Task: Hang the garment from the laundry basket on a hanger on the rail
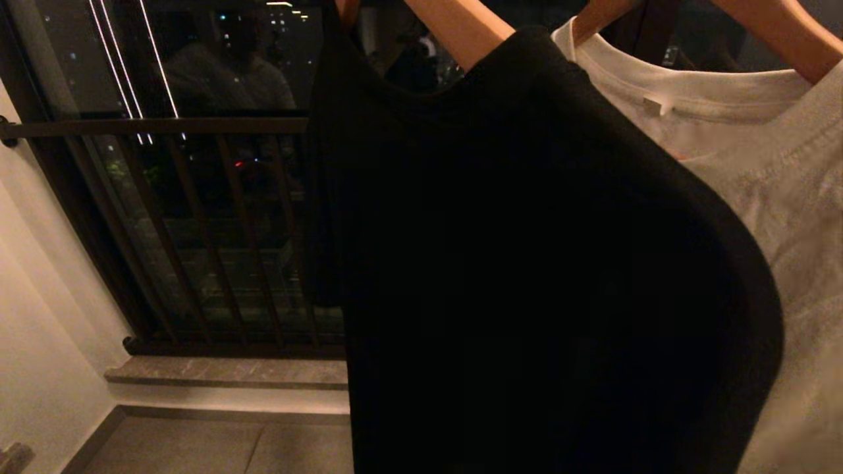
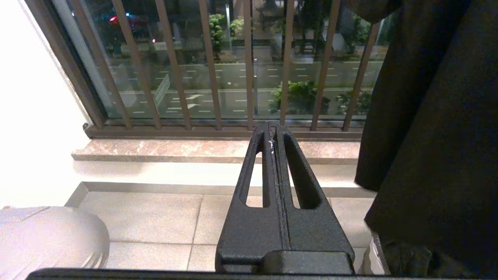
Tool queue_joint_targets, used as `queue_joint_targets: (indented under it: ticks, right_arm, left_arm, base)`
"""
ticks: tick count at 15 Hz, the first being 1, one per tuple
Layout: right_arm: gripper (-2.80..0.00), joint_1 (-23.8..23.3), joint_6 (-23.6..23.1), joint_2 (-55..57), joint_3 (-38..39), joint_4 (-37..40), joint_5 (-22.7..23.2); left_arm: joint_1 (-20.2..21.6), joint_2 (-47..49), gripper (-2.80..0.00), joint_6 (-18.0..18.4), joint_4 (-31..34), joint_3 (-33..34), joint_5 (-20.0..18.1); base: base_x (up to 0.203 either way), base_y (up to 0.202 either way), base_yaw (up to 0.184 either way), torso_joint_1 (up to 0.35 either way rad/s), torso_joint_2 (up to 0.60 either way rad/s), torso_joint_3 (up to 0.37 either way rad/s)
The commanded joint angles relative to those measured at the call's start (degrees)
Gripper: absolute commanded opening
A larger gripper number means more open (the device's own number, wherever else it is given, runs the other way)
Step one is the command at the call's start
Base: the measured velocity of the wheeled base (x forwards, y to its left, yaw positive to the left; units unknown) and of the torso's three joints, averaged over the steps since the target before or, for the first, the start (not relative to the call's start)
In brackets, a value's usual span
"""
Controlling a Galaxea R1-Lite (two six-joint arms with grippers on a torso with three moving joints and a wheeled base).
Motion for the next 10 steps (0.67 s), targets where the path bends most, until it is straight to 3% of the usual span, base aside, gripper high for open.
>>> queue_joint_targets:
  ticks: [1, 6, 10]
  right_arm:
    - [-2.8, -0.05, 0.94, -6.05, 2.54, -0.44, 0.73]
    - [-2.8, -4.35, 1.89, -18.88, 12.84, 3.07, 0.88]
    - [-2.8, -3.83, 1.89, -23.99, 14.27, 17.23, 0.1]
  left_arm:
    - [0.01, 0.05, -2.8, 0.0, -0.02, 0.09, 0.02]
    - [0.01, 0.05, -2.8, 0.0, -0.02, 0.09, 0.02]
    - [0.01, 0.05, -2.8, 0.0, -0.02, 0.09, 0.02]
  base:
    - [0.0, 0.0, 0.0, 0.0, 0.0, 0.0]
    - [0.0, 0.0, 0.0, 0.0, 0.0, 0.0]
    - [0.0, 0.0, 0.0, 0.0, 0.0, 0.0]
